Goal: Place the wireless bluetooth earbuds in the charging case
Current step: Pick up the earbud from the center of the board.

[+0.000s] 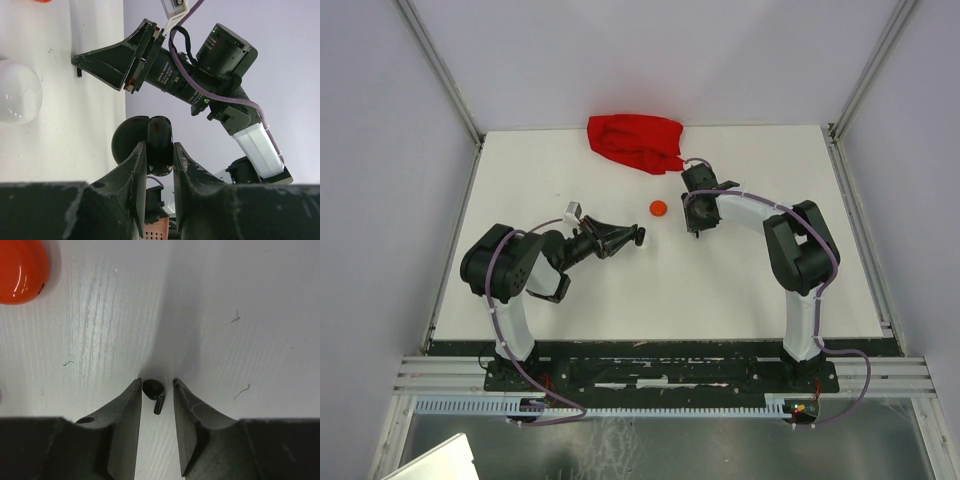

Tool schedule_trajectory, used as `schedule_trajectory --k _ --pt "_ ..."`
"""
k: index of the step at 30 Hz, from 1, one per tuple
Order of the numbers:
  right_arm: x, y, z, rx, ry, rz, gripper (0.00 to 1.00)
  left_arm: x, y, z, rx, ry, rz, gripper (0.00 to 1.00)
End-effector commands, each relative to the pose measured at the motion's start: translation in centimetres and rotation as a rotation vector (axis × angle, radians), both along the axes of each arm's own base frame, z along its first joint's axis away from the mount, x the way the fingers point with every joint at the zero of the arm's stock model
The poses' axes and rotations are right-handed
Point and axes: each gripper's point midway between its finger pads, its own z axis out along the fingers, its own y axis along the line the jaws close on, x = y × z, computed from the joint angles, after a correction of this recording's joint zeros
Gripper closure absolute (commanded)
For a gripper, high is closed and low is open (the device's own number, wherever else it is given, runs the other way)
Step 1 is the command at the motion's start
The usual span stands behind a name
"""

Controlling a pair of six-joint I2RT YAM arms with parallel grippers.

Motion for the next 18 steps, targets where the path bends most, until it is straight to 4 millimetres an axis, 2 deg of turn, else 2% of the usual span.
schedule_trajectory --k 1,12,16,18 --pt "-0.9 -0.7 0.3 -0.017 0.018 -0.008 0.63 -0.6 0.3 3.7 -0.084 -0.139 -0.008 0.97" --pt "-0.7 -0.6 0.5 -0.012 0.010 -0.004 0.80 -0.6 0.4 3.7 -0.083 -0.139 -0.008 0.97" --pt "0.2 -0.3 2.2 0.012 -0.076 0.018 0.90 -0.6 0.4 3.5 -0.082 -0.133 -0.008 0.97" --pt "0.7 0.1 4.0 0.043 -0.158 0.042 0.92 -0.6 0.3 3.5 -0.083 -0.134 -0.009 0.97"
